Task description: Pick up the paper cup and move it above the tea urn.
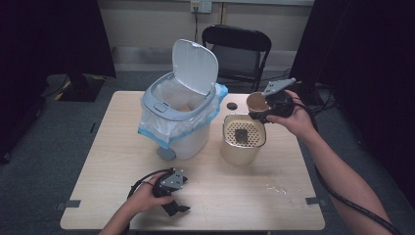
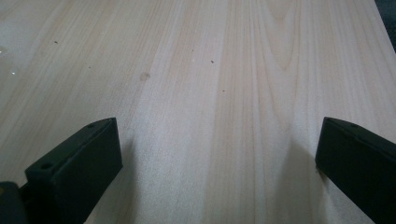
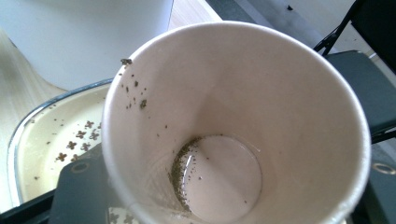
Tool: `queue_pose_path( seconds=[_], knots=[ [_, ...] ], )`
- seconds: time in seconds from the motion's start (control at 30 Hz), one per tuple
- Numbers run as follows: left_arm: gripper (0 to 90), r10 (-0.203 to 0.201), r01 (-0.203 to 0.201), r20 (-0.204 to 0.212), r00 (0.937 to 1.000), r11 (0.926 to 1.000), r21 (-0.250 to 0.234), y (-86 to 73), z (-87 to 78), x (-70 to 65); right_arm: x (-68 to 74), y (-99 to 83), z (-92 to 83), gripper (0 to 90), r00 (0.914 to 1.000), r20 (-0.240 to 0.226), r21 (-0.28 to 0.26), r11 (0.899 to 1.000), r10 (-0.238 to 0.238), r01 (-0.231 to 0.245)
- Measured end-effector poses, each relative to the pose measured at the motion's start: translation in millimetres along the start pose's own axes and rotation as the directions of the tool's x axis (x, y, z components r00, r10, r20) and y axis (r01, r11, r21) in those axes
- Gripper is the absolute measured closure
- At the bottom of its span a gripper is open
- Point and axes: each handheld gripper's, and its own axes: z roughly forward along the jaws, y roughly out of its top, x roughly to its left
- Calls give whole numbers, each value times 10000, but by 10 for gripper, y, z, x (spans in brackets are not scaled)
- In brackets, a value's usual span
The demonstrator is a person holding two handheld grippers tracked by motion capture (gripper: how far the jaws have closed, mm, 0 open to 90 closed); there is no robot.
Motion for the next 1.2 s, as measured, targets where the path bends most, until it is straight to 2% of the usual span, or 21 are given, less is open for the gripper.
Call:
queue_pose_path(
  seconds=[0.3, 0.33, 0.47, 0.9, 1.07, 1.2],
  knots=[
    [0, -4, 4, 17, 10000, 10000, -45, -2, 3, 1, -28, 58, -53, 277, 9984, -443, -45, 9993, 356, -358],
    [0, -33, 33, -18, 10000, 9999, -157, -6, 12, -3, -32, 67, -58, 277, 9978, -508, -52, 9991, 418, -421],
    [0, -4, 5, 75, 10000, 10000, -79, -3, 2, 2, -35, 110, -77, 276, 9946, -799, -71, 9978, 658, -666],
    [0, -2, 2, 72, 10000, 10000, -70, -3, 2, 2, -22, 282, -134, 276, 9898, -1234, 41, 9975, 709, -710],
    [0, -3, 3, 70, 10000, 10000, -68, -3, 2, 2, 12, 395, -147, 276, 9878, -1446, 226, 9983, 573, -545],
    [0, 3, -2, 75, 10000, 10000, -76, -2, 2, 2, 22, 478, -172, 276, 9856, -1590, 106, 9983, 576, -567]
  ],
)
